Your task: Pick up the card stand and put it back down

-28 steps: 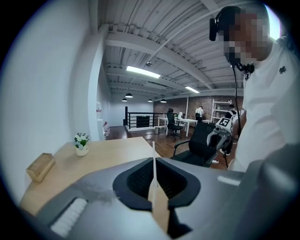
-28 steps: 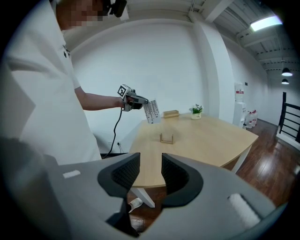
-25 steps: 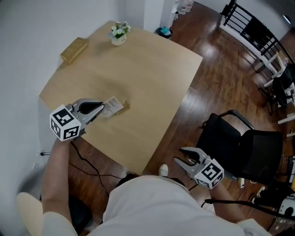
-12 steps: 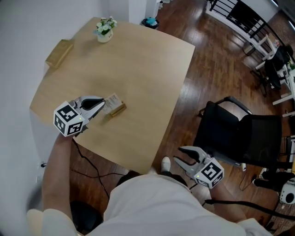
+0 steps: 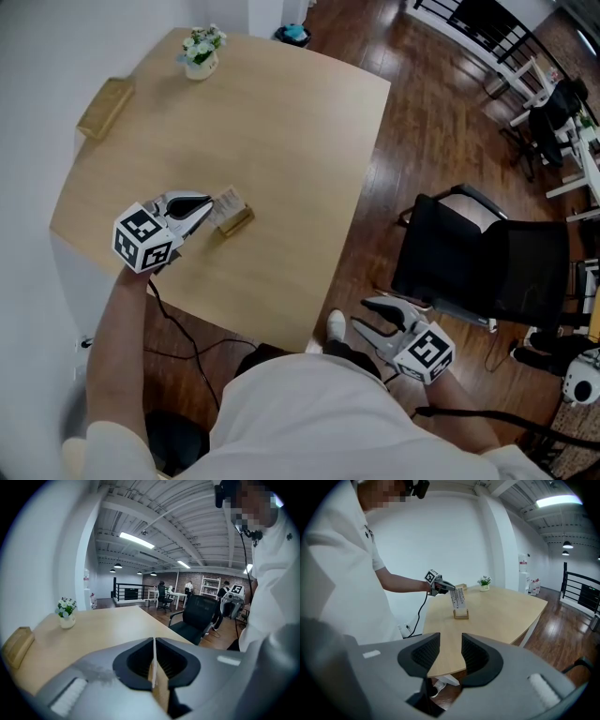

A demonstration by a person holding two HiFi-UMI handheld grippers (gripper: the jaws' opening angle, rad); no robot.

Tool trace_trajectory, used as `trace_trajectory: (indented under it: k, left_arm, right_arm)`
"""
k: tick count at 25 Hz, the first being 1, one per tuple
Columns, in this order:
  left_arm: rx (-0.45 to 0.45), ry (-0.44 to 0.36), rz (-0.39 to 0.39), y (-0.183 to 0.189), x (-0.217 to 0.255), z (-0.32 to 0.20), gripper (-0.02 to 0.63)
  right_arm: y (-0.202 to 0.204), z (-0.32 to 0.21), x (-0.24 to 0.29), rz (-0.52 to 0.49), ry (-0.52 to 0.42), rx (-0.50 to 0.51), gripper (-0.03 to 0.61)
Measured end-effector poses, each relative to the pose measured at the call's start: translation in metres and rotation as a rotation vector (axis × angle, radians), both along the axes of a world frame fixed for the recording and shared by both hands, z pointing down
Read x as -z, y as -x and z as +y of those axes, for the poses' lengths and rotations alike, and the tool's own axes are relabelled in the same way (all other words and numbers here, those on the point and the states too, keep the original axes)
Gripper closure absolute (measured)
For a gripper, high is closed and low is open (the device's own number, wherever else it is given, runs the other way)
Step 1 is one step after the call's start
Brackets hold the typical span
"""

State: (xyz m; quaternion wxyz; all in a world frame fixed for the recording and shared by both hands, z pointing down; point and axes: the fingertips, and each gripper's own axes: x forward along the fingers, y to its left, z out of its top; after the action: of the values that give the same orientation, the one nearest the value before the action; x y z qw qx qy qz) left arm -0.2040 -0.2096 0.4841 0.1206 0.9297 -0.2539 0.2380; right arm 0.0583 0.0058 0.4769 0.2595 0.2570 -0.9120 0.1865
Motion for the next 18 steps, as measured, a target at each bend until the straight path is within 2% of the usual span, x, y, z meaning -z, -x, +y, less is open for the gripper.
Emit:
trace_trajectory:
  k: [18]
  left_arm:
    - [0.038,0.048,0.018,-0.003,-0.011,-0.01,0.595]
  right_arm:
    - [0.005,-0.01,-0.007,-0.015,0.015,-0.001,0.428]
